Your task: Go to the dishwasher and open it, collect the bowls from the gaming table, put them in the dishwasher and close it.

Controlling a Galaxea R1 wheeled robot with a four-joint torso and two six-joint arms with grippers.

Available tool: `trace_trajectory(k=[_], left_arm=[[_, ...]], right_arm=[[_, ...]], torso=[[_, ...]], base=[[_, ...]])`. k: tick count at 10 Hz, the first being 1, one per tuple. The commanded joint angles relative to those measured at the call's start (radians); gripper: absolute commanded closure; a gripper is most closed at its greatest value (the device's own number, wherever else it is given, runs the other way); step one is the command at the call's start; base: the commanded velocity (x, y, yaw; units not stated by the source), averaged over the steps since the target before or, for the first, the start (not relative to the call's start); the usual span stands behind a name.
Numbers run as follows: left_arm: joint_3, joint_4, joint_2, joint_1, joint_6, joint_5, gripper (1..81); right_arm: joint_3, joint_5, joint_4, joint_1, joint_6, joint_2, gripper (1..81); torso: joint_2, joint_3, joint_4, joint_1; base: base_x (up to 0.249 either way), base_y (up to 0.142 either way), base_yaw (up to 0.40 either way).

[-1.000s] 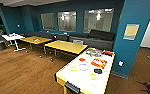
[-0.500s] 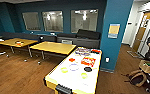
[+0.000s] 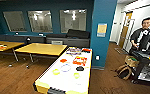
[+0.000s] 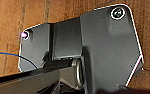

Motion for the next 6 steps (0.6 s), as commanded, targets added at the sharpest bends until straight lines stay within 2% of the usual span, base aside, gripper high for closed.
trace_trajectory(k=[1, 6], left_arm=[[0.004, -0.009, 0.003, -0.044, 0.003, 0.059, 1.0], [0.004, -0.008, 0.003, -0.042, 0.003, 0.059, 1.0]], right_arm=[[0.004, -0.045, -0.006, 0.047, -0.003, 0.002, 1.0], [0.004, -0.045, -0.006, 0.047, -0.003, 0.002, 1.0]], torso=[[0.0, 0.0, 0.0, 0.001], [0.0, 0.0, 0.0, 0.001]], base=[[0.0, -0.101, 0.0], [0.0, 0.0, 0.0]])
